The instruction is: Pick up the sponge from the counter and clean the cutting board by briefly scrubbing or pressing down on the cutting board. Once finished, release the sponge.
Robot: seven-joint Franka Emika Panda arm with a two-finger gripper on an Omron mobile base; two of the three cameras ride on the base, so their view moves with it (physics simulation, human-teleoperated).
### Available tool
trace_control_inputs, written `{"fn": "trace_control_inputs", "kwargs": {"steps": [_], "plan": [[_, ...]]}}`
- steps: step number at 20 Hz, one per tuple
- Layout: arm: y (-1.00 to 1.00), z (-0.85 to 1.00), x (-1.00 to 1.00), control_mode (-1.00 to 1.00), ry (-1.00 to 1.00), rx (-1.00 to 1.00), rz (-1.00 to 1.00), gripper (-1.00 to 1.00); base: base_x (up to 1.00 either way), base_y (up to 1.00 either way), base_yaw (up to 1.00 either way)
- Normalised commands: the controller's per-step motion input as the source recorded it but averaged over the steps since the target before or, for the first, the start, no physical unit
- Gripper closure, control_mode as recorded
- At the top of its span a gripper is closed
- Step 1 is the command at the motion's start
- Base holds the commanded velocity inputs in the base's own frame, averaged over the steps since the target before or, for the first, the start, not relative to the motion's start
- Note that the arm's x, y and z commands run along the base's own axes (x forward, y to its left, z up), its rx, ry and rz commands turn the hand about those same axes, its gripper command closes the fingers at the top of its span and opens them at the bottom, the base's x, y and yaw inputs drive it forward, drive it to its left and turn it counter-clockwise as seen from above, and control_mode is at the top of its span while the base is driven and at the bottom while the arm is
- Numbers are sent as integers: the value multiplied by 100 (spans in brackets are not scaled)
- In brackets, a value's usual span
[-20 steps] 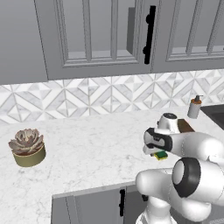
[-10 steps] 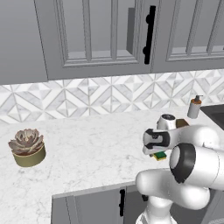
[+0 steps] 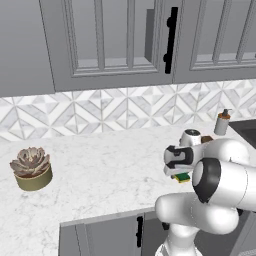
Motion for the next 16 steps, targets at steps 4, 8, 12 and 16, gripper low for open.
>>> {"fn": "trace_control_inputs", "kwargs": {"steps": [4,8,12,16], "plan": [[21,16,0,-100,0,0,0,-100,0,0,0],[10,35,0,-100,0,0,0,-100,0,0,0],[0,13,0,-100,-3,0,0,-100,0,0,0],[2,10,5,-100,-2,0,0,-100,0,0,0]]}}
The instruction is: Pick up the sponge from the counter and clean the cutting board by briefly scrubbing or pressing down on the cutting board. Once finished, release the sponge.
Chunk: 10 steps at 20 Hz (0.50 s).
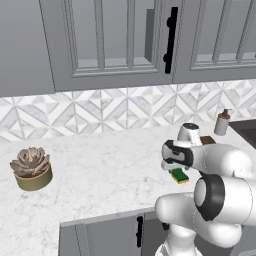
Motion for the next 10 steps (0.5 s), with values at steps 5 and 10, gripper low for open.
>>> {"fn": "trace_control_inputs", "kwargs": {"steps": [5,10], "plan": [[0,82,-17,-100,0,0,0,-100,0,0,0],[-2,50,-40,-100,0,0,0,-100,0,0,0]]}}
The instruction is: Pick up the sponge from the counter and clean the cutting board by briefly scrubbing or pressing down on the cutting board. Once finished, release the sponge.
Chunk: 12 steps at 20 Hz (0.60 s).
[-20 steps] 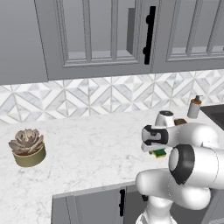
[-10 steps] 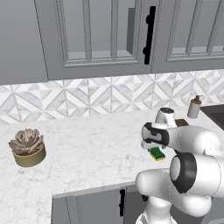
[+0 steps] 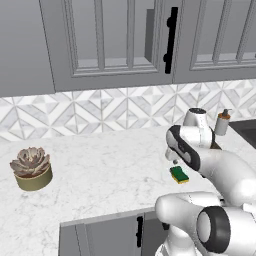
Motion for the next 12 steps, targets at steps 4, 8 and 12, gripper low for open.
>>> {"fn": "trace_control_inputs", "kwargs": {"steps": [4,8,12], "plan": [[-22,7,-64,-100,0,0,0,-100,0,0,0],[-21,15,-59,-100,0,-1,1,-100,0,0,0],[-18,3,-18,-100,-2,-6,1,-100,0,0,0]]}}
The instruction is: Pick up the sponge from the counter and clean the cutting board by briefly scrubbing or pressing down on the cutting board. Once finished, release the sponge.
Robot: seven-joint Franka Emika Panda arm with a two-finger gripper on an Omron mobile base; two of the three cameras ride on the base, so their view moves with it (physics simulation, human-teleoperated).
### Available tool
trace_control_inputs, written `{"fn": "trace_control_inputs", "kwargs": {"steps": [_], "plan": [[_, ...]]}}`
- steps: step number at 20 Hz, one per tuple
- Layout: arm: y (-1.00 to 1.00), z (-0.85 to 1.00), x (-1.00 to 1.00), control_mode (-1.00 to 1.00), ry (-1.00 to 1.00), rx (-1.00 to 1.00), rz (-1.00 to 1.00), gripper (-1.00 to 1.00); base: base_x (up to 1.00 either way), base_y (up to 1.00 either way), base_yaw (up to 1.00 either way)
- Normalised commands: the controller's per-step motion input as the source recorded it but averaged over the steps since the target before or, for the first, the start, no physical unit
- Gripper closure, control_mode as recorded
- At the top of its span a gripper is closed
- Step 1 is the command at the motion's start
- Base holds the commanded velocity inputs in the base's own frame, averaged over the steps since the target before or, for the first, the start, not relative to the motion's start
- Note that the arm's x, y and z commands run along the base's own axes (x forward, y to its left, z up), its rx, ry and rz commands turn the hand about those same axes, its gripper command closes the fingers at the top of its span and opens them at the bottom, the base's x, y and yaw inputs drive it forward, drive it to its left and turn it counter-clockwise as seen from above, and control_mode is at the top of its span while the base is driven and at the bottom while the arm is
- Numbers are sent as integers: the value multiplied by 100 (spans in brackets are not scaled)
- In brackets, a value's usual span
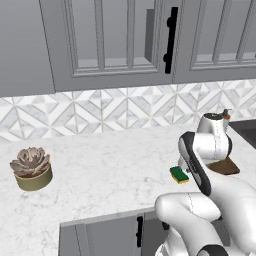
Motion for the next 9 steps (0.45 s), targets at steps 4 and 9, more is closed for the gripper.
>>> {"fn": "trace_control_inputs", "kwargs": {"steps": [4,9], "plan": [[-11,2,-8,-100,-2,-4,1,-100,0,0,0],[-4,0,0,-100,-4,-3,0,-100,0,0,0]]}}
